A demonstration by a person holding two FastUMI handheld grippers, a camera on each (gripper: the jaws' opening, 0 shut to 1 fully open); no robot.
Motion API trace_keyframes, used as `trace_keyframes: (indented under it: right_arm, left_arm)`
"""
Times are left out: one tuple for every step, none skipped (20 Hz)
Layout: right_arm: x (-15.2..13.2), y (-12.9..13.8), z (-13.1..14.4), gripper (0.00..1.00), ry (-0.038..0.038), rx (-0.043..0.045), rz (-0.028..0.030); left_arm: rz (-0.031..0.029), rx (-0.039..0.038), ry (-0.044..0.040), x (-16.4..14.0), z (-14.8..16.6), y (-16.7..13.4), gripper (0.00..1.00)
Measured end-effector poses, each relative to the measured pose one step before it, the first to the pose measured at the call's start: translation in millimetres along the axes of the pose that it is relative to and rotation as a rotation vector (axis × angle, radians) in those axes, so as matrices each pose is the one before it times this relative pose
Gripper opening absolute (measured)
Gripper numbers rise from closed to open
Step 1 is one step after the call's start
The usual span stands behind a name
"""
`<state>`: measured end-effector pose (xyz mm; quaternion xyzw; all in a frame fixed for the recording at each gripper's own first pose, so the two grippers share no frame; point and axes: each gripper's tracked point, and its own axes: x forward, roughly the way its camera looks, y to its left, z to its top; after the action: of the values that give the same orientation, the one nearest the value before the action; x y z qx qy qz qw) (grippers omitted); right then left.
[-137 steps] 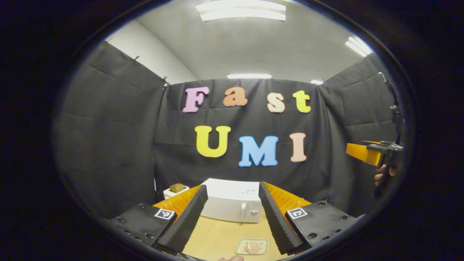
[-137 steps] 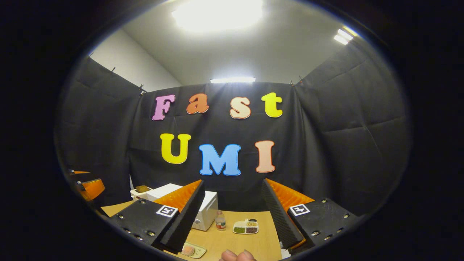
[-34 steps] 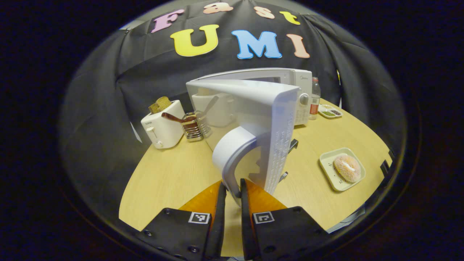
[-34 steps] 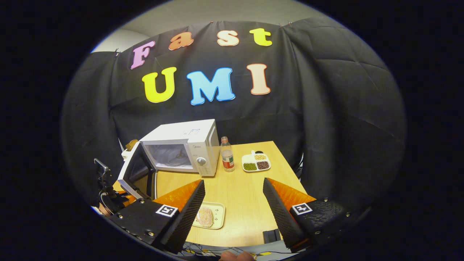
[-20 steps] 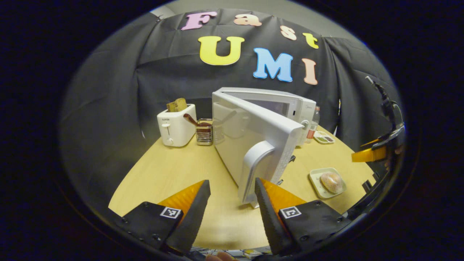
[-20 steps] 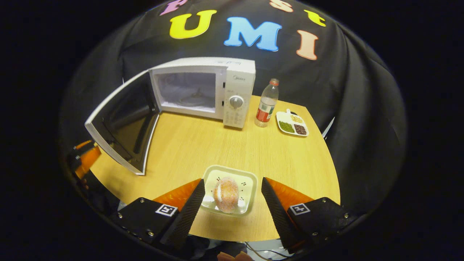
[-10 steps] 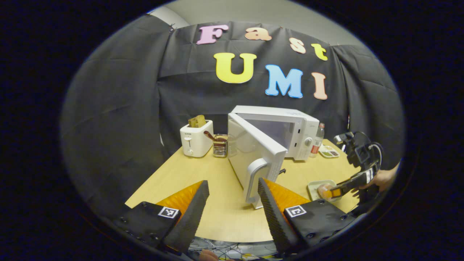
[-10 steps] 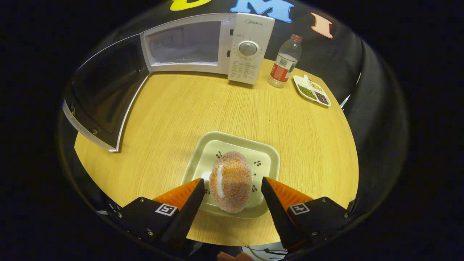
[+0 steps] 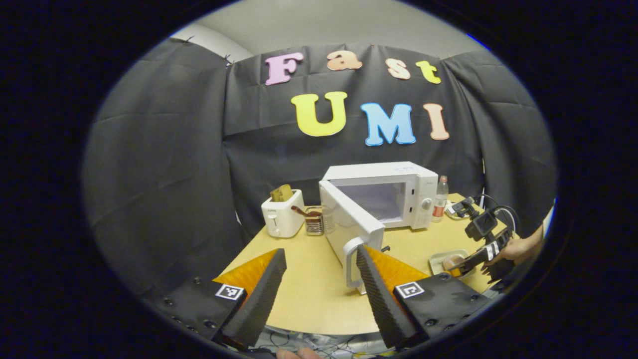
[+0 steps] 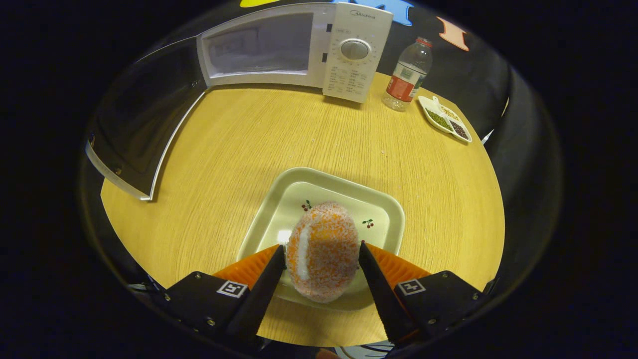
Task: Open the microwave oven with the left hand, put the food in, and close the microwave oven.
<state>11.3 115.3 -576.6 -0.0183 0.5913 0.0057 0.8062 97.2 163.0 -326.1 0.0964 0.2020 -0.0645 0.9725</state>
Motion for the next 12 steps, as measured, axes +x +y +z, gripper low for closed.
trace_keyframes:
  right_arm:
    - [-0.92,-0.32,-1.44,0.89,-0.00139,0.0225,0.01445]
    - [7.44,2.9,-2.43,0.85,0.0008,0.02269,0.02386]
    - [-5.93,-0.22,3.82,0.78,-0.01773,0.00266,0.00243]
    - [0.77,-0.19,-2.92,0.76,0.01184,-0.02089,0.00093]
    - [-0.71,0.28,2.91,0.76,-0.0135,-0.01237,0.00158]
    - [0.62,1.29,-2.55,0.76,0.00468,0.00257,0.00703]
    - [1.69,0.45,1.95,0.68,-0.00619,0.00865,-0.0063]
    - [-2.54,0.71,-0.62,0.67,0.00679,0.00863,-0.00178]
    - [-1.8,0.51,1.35,0.68,0.00091,0.00467,0.00036]
    - [-4.56,0.97,4.41,0.68,-0.02252,0.00973,0.00212]
    - [-5.66,0.8,4.62,0.67,-0.02029,0.016,-0.00151]
    - [-7.03,3.22,2.67,0.67,-0.01269,0.02381,0.0103]
  left_arm:
    - [-0.00861,-0.01149,-0.00274,-1.42,-0.3,-1.29,0.96]
    - [-0.0097,-0.01664,-0.001,-1.37,1.46,-2.18,0.97]
    - [-0.00548,-0.01636,-0.00192,-3.06,1.7,-0.39,0.98]
    - [-0.00458,-0.00978,0.00071,-1.54,0.11,-1.03,0.94]
    - [-0.00357,-0.00464,-0.00694,-1.48,0.63,-0.29,0.96]
    - [-0.00522,0.00025,-0.00675,-1.18,2.21,-0.13,0.96]
    - [-0.00314,0.00422,-0.00342,-2.39,1.09,0.83,0.94]
    - [0.00029,0.00451,-0.00542,-1.59,1.98,1.81,0.94]
    - [-0.0005,-0.00026,-0.00591,-1.06,1.21,2.49,0.94]
    - [-0.00471,-0.00675,-0.00671,-1.25,3.13,1.32,0.97]
    - [-0.00666,-0.00824,-0.00501,-1.56,2.24,0.91,0.95]
    - [-0.00553,-0.00654,-0.00158,-0.14,1.64,0.08,0.98]
